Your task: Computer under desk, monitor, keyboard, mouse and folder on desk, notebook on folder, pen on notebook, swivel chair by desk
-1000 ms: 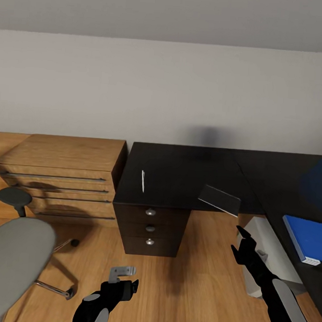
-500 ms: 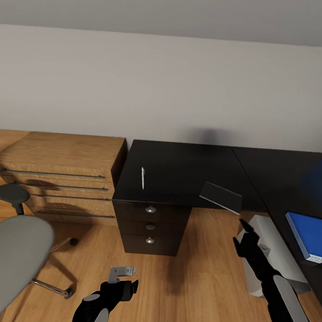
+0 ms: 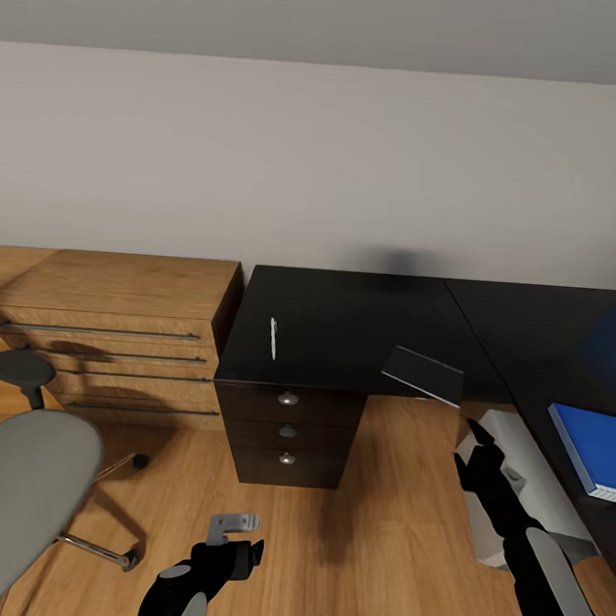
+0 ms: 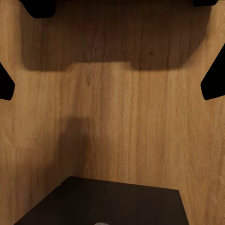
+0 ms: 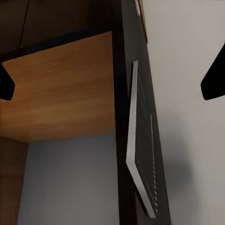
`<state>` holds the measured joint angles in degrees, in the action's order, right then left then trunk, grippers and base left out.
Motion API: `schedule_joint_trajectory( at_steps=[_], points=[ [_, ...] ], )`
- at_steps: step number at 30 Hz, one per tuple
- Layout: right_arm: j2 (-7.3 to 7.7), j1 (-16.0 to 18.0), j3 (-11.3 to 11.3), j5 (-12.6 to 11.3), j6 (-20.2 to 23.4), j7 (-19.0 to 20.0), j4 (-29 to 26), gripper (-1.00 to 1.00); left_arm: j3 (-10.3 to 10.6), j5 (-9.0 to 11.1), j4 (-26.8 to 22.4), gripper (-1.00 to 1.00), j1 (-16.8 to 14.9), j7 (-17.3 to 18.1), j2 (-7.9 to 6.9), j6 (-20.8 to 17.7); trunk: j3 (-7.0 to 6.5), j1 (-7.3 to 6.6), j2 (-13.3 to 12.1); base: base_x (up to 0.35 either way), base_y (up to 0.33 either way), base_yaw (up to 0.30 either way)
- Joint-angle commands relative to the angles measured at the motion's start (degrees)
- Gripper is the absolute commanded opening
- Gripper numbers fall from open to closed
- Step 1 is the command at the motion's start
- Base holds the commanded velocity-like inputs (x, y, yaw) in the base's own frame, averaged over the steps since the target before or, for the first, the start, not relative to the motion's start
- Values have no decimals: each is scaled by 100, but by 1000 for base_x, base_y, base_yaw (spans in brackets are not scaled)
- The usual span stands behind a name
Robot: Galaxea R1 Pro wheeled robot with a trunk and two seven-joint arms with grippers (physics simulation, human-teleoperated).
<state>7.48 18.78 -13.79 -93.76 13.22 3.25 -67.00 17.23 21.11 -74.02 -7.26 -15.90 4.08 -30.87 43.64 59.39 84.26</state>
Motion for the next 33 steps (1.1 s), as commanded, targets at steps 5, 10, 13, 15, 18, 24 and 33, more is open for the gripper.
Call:
schedule_joint_trajectory(
  at_steps=[5, 10, 13, 15, 18, 24, 33],
  points=[
    [6, 3, -44, -30, -4, 2, 25, 100, 8, 62, 32, 100, -3, -42, -11, 1, 4, 0, 2, 95, 0, 0],
    [6, 3, -52, -33, -5, -11, 29, 100, 5, 61, 70, 100, -3, -37, -15, 6, 4, 0, 2, 272, 0, 0],
    [7, 3, -53, -35, -5, -15, 29, 100, 2, 62, 74, 100, -3, -37, -16, 2, 4, 0, 2, 208, 0, 0],
    [8, 3, -53, -36, -4, -16, 29, 100, 1, 66, 78, 100, -3, -37, -16, -2, 4, 0, 2, 92, 0, 0],
    [8, 3, -48, -36, -4, -17, 31, 100, 1, 67, 80, 100, -3, -36, -14, -5, 4, 0, 2, 42, 0, 0],
    [8, 3, -47, -37, -4, -25, 166, 100, 6, 66, 144, 100, -3, -36, -8, -10, 4, 0, 2, 14, 0, 0],
    [34, 3, -46, -41, 13, -26, 401, 100, 20, 60, 195, 100, -3, -36, -4, -14, 4, 0, 2, 61, 0, 0]
  ],
)
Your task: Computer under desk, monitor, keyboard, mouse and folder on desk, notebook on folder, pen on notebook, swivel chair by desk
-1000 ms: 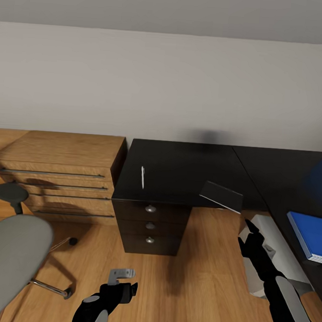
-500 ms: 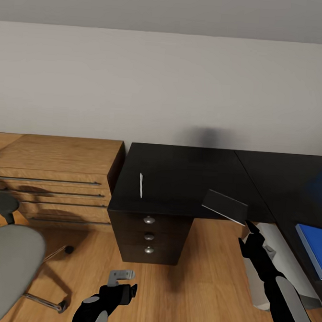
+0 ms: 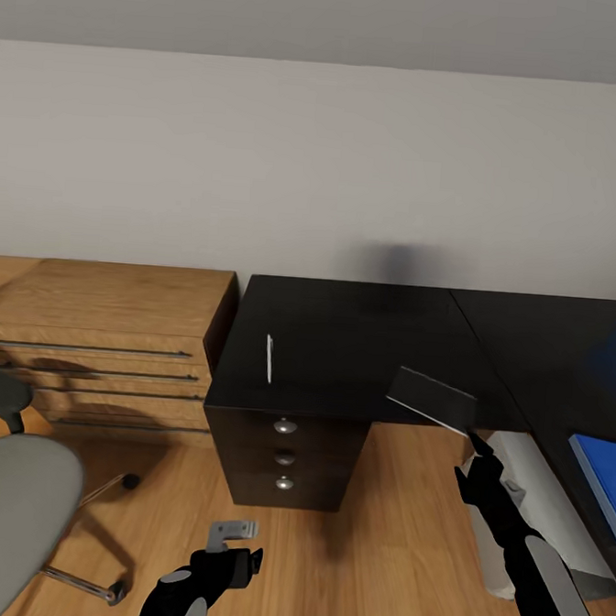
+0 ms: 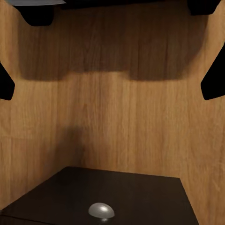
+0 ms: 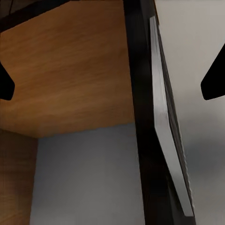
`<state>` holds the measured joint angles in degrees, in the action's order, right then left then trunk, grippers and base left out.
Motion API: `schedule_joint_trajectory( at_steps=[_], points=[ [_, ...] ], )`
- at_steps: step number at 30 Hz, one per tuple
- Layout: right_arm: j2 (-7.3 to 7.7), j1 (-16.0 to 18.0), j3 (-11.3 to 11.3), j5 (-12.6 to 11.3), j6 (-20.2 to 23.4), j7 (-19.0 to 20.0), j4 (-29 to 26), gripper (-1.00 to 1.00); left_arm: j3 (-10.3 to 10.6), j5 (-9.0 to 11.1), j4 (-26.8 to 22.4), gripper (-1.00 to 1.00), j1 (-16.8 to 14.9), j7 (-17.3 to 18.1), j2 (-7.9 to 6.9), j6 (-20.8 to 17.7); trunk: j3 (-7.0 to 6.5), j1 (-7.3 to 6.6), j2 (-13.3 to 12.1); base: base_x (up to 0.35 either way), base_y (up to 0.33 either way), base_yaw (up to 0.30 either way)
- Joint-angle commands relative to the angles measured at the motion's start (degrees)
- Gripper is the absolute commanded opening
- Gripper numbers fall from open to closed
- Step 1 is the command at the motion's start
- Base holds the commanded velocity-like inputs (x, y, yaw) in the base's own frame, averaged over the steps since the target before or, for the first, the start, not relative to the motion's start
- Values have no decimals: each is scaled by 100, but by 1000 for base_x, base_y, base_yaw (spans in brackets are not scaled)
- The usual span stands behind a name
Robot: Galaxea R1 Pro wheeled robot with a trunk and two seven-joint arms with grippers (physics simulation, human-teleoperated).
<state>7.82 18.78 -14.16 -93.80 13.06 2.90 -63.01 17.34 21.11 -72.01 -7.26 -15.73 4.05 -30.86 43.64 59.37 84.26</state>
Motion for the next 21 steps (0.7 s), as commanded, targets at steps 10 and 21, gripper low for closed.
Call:
schedule_joint_trajectory(
  at_steps=[10, 21],
  points=[
    [-8, 5, 6, -33, 25, 9, 8, 100, 40, 68, -6, 100, -3, -53, -10, -24, 4, 2, 2, 95, 0, 0],
    [-9, 3, 1, -42, 38, 17, 8, 100, 40, 70, -6, 100, -3, -60, -7, -19, -67, -86, -158, 1, 0, 0]
  ],
)
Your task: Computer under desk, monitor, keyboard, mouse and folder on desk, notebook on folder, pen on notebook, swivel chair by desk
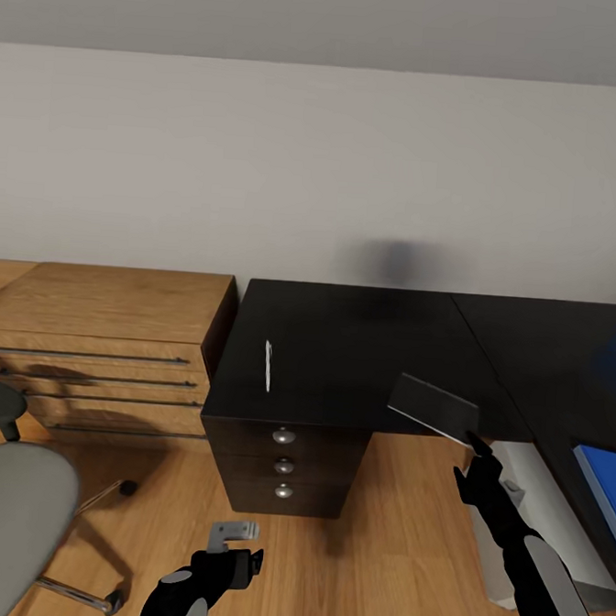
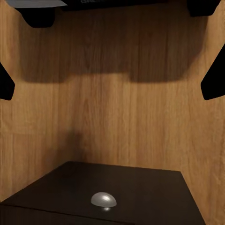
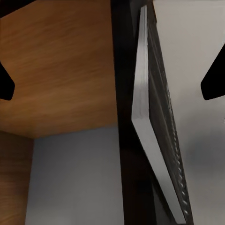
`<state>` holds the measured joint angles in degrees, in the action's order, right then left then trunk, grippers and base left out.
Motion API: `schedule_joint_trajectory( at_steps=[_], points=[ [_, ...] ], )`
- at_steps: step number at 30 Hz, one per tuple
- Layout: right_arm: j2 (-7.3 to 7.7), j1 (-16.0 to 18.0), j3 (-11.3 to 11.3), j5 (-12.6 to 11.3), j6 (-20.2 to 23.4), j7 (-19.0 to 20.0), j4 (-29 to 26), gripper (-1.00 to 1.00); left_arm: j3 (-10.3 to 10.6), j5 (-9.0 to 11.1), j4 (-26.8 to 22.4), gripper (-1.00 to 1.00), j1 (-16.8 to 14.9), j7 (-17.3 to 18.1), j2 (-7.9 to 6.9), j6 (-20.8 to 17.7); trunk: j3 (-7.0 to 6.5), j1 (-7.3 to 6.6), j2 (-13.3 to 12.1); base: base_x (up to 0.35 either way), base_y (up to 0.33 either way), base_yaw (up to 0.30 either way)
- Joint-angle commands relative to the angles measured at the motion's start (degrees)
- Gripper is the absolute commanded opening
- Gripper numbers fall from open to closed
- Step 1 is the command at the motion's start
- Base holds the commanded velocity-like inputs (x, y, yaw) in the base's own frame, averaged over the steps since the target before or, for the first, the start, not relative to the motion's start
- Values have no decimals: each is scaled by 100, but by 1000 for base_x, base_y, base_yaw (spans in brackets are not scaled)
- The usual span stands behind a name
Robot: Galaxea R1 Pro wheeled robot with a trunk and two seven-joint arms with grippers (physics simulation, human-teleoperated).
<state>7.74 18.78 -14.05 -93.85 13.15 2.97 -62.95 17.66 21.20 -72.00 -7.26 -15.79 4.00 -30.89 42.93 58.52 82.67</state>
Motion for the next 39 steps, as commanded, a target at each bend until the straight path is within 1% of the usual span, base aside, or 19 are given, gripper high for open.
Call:
schedule_joint_trajectory(
  at_steps=[1, 3, 12, 18, 36, 39],
  points=[
    [-1, 3, -8, -37, 30, 10, 2, 100, 9, 60, -7, 100, -3, -54, 1, -15, -14, -23, -39, 0, 0, 0],
    [-1, 3, -5, -37, 30, 10, 2, 100, 9, 60, -7, 100, -3, -55, 2, -14, -50, -67, -120, 0, 0, 0],
    [-1, 3, -6, -31, 18, 8, 2, 100, 10, 60, -5, 100, -3, -55, 4, -16, -50, -67, -120, 3, 0, 0],
    [-1, 3, -10, -29, 13, 5, 2, 100, 10, 60, 24, 100, -3, -55, 4, -20, -50, -67, -120, 124, 0, 0],
    [16, 3, -10, -6, 4, 2, -4, 100, 7, 65, 54, 100, -3, -55, 3, -22, -50, -67, -120, 8, 0, 0],
    [16, 3, -6, -3, 4, 3, -5, 100, 9, 62, 54, 100, -3, -55, 3, -17, -50, -67, -120, 126, 0, 0]
  ],
)
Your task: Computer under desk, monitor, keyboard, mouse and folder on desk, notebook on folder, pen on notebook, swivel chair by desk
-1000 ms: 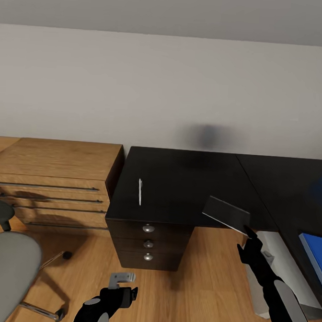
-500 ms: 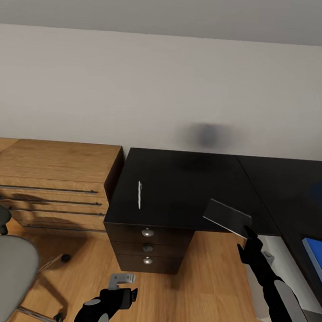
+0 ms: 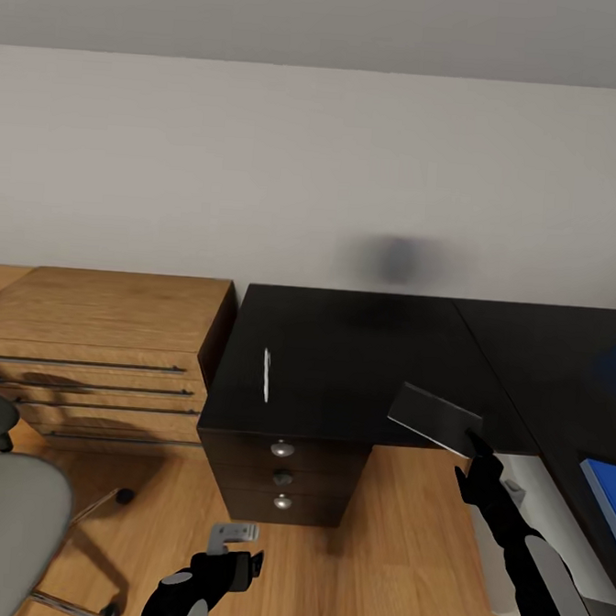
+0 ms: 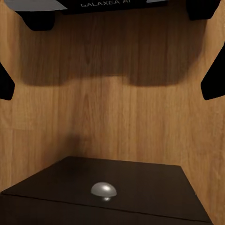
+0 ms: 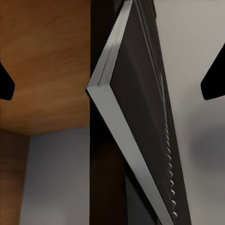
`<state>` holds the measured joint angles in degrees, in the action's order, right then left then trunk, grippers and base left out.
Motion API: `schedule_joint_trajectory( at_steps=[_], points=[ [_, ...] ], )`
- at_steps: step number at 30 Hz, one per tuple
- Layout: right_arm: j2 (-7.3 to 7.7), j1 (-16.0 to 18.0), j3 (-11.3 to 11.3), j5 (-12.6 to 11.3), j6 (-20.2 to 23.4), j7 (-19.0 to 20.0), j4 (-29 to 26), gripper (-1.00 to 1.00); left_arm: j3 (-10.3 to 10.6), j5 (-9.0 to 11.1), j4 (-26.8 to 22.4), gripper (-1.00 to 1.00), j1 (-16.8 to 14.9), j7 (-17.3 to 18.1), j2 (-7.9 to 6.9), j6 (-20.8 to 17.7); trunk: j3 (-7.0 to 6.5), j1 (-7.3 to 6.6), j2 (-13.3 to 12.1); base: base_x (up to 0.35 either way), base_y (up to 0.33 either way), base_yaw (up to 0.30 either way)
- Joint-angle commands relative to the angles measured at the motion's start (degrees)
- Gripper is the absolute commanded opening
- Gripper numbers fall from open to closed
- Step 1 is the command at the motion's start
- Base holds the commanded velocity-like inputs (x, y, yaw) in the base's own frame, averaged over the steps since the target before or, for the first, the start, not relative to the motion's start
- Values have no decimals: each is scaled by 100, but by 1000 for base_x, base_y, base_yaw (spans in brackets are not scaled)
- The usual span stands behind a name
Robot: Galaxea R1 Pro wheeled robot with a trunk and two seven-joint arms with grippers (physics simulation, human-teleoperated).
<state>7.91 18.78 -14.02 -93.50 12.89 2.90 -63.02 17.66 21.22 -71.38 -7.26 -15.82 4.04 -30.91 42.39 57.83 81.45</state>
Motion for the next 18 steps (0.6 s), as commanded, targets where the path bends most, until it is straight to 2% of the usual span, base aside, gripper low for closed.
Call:
schedule_joint_trajectory(
  at_steps=[1, 11, 12, 18],
  points=[
    [-1, 3, -7, -37, 29, 9, 1, 100, 9, 61, -7, 100, -3, -53, -1, -14, 4, 2, 2, 150, 0, 0],
    [4, 3, -13, -37, 33, -4, 3, 100, 2, 67, 2, 100, -3, -62, -3, -21, 4, 2, 2, 20, 0, 0],
    [6, 3, -13, -37, 33, -9, 2, -100, 2, 67, 2, 100, -3, -62, -2, -21, 4, 2, 2, 1, 0, 0],
    [8, 3, -9, -35, 33, -29, 0, -100, -17, 75, 2, 100, -3, -62, 0, -21, 4, 2, 2, 0, 0, 0]
  ],
)
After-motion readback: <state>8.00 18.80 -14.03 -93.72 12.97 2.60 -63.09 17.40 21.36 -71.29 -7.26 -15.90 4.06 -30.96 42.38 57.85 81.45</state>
